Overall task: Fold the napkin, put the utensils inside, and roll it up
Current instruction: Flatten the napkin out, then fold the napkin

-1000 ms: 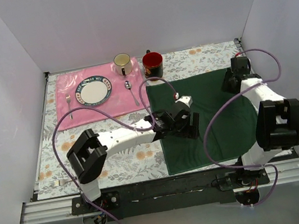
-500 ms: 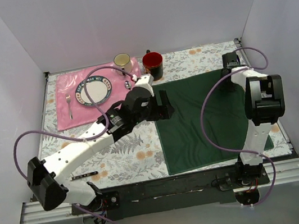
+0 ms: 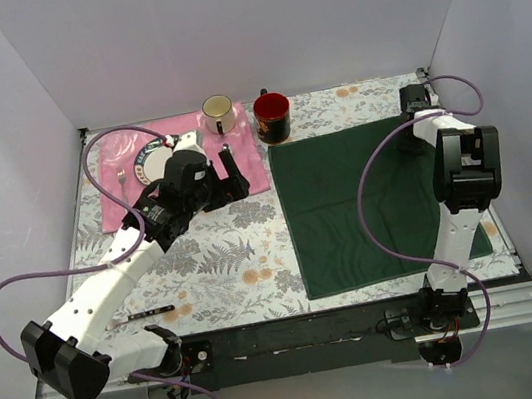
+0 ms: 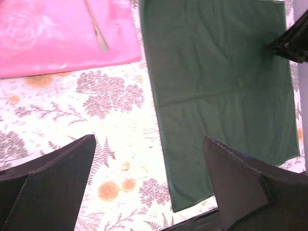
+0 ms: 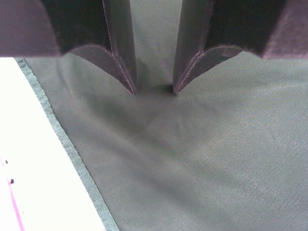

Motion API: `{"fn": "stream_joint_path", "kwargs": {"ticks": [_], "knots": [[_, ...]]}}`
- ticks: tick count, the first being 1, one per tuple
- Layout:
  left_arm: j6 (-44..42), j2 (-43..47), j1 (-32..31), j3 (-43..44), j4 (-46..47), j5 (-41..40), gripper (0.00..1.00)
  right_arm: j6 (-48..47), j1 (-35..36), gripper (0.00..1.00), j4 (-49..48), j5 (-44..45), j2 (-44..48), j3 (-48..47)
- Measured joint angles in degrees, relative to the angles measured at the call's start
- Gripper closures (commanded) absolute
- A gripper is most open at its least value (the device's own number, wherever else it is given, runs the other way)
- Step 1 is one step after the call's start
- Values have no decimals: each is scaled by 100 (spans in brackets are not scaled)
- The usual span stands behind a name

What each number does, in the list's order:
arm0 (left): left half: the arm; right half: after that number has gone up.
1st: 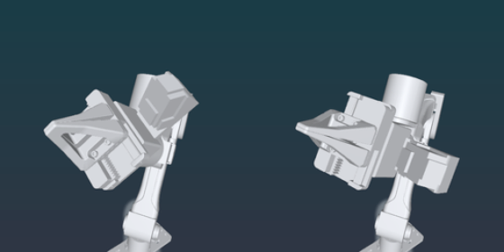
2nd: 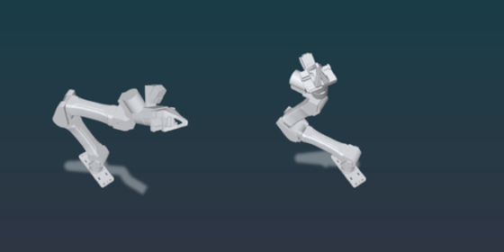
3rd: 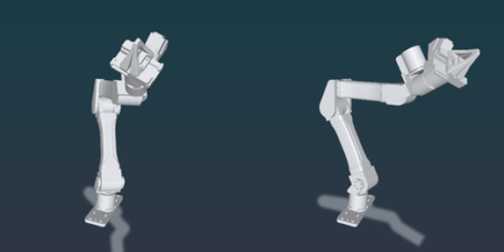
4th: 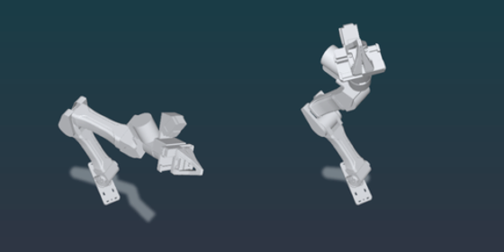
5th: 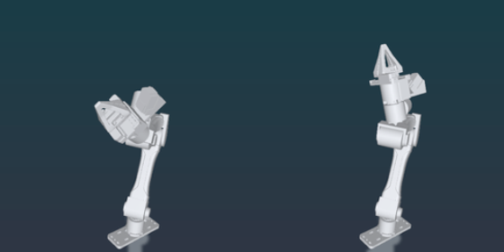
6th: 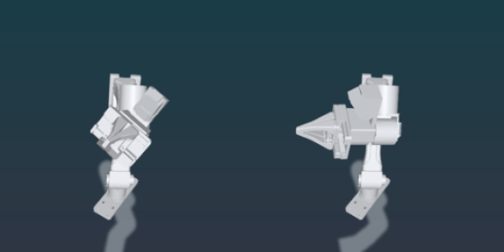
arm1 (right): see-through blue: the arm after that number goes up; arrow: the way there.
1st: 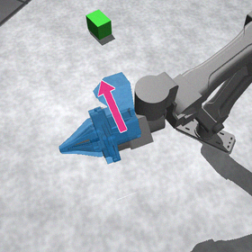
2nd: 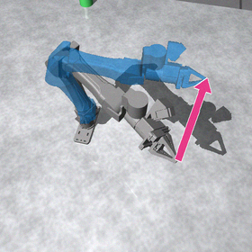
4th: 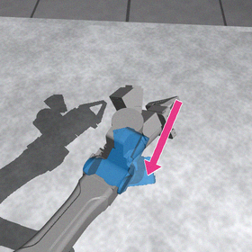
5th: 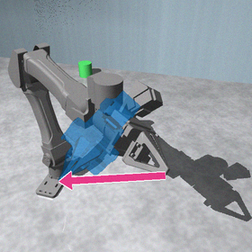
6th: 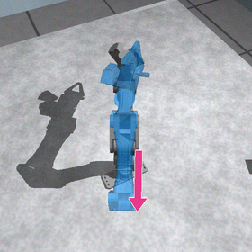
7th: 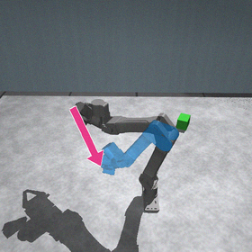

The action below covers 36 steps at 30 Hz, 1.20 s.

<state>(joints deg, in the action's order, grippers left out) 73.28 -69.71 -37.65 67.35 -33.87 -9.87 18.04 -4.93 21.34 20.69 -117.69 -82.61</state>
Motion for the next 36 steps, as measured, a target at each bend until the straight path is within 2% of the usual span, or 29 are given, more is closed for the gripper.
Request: {"fn": "stream_joint_path", "kwargs": {"ticks": [2,5,6,7,10,14,17,19,21,23,25,27,30,36], "knots": [[-2,109,136,-46,-118,-4,5,-7,-28,54,-11,-4,-33,-44],[4,166,205,-46,-195,35,5,-48,-11,47,13,28,-33,-57],[17,160,221,-46,-201,72,5,-79,31,36,44,70,-28,-68],[42,142,232,-46,-208,136,5,-122,63,30,111,151,-13,-76],[142,70,247,-50,-181,313,5,-269,380,23,413,487,179,4],[411,-2,251,-116,-24,570,5,-369,1499,18,857,662,1104,564],[586,20,251,-332,289,715,5,-444,2745,17,977,520,2293,1318],[684,63,258,-588,511,778,5,-455,3471,18,1113,247,3176,1934],[752,79,262,-800,623,822,5,-442,4164,21,1259,76,3547,2227],[776,79,262,-920,693,870,5,-356,4728,26,1333,-162,3880,2636],[776,79,262,-984,778,953,5,-289,5440,38,1373,-426,4083,3067],[778,103,262,-1075,968,1047,5,-221,6035,47,1368,-686,4148,3357],[789,133,262,-1161,1123,1126,5,-127,6625,48,1283,-1137,4146,3554],[776,136,262,-1161,1248,1235,5,24,7307,50,992,-1259,3659,3445]]}}
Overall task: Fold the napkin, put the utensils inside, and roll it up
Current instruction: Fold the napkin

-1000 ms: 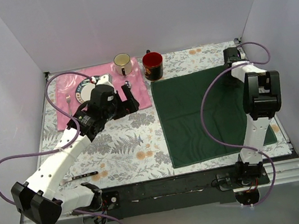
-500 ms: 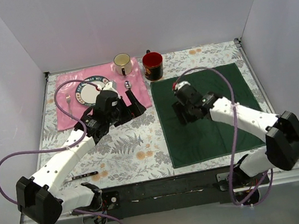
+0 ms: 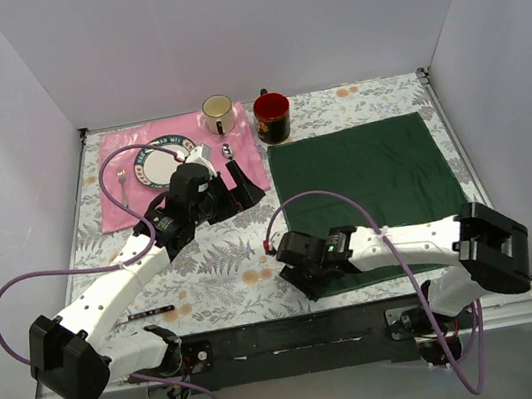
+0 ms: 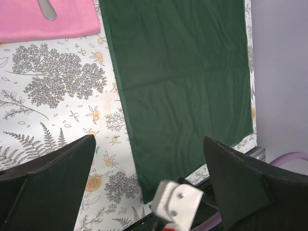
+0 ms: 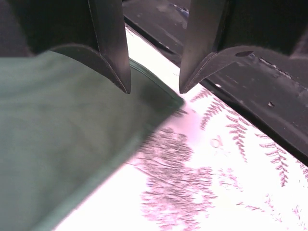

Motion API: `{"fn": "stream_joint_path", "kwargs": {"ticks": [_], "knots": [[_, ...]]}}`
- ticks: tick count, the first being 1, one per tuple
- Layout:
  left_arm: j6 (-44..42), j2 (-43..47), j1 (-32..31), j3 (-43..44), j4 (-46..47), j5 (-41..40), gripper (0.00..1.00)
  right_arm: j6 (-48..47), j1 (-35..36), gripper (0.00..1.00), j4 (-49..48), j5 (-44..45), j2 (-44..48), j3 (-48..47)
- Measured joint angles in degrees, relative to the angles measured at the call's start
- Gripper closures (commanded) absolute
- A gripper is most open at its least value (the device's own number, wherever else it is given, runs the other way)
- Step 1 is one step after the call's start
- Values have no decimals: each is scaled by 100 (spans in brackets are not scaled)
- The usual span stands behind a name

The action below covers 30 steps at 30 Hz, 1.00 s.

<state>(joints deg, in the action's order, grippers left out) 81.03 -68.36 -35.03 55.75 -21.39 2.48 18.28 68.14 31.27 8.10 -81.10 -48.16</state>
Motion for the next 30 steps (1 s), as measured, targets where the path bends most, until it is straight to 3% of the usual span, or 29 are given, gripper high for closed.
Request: {"fn": "stream_joint_path", "kwargs": {"ticks": [6,27,30], "knots": [[-61,168,0,0,-42,-11,4,96,369,56,-24,63,-651,-306],[-142,221,0,0,-46,-11,4,431,717,58,-293,140,-815,-188],[-155,221,0,0,-44,-11,4,455,743,67,-339,192,-787,-144]]}}
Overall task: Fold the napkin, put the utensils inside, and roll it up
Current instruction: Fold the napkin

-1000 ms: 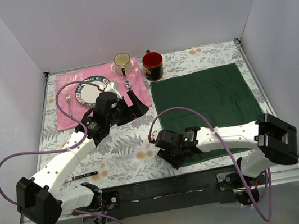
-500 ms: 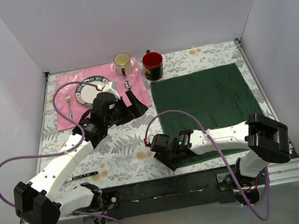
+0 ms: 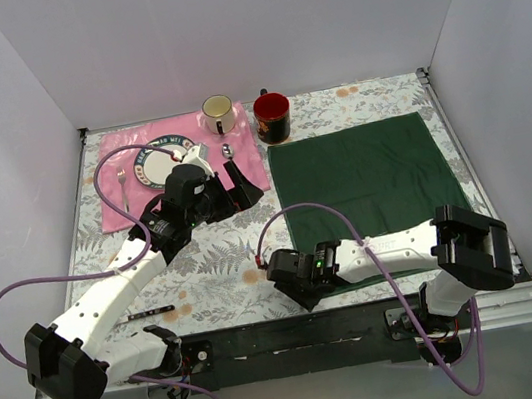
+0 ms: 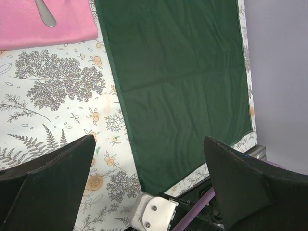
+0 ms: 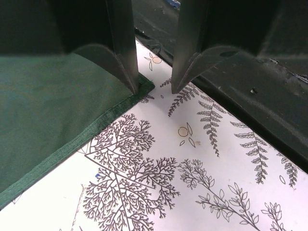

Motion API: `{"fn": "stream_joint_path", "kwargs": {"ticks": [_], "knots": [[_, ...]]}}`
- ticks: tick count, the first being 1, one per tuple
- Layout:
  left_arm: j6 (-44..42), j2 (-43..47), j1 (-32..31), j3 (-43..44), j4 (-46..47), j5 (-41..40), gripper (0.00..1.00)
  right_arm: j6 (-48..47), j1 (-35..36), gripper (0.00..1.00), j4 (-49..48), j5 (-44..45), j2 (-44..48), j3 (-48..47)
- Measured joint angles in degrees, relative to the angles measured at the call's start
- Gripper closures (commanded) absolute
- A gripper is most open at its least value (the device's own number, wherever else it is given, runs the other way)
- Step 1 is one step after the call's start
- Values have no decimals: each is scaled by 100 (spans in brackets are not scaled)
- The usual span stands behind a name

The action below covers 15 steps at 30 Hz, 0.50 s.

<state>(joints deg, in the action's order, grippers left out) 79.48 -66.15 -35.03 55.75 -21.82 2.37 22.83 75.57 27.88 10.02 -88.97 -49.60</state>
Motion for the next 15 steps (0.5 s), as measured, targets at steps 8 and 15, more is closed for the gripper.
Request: {"fn": "stream_joint_path", "kwargs": {"ticks": [8,15], "knots": [[-2,0,2,0,-2,4,4,116,94,86,-92,203,-2,42],[-13,0,4,0,-26,2,4,273,258,99,72,492,-109,-116]]}}
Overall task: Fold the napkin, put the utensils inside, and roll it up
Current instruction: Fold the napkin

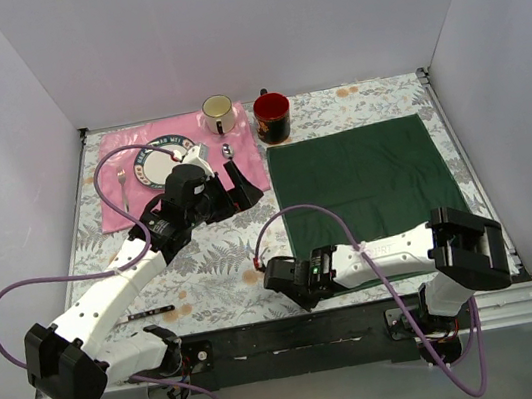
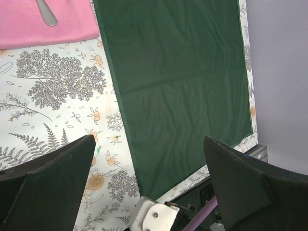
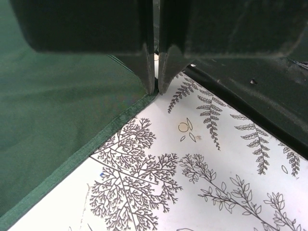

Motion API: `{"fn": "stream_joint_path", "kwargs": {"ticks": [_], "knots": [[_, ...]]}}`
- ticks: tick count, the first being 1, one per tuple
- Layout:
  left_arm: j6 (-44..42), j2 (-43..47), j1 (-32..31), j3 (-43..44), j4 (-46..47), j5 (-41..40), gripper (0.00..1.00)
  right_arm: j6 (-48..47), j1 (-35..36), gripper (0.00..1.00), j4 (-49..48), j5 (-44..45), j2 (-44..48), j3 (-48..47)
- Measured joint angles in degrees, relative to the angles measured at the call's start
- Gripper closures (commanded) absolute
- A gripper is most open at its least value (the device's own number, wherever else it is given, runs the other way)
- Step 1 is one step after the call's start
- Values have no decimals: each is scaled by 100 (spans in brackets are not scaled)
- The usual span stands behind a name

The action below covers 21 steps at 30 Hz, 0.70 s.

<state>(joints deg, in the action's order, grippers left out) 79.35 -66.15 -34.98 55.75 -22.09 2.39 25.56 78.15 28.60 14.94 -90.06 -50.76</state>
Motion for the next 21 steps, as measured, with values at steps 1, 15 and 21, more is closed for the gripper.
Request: {"fn": "stream_joint_path", "kwargs": {"ticks": [1,15,21], "knots": [[-4,0,0,0,-4,0,4,39,15,99,22,44,0,-7],[-44,-44,0,35,7,109,4,614,-1611,99,1237,1451,1399,-304],[-114,-258,0,251,-15,389,4,-17,-3775,99,1104,1980,1617,-522]]}}
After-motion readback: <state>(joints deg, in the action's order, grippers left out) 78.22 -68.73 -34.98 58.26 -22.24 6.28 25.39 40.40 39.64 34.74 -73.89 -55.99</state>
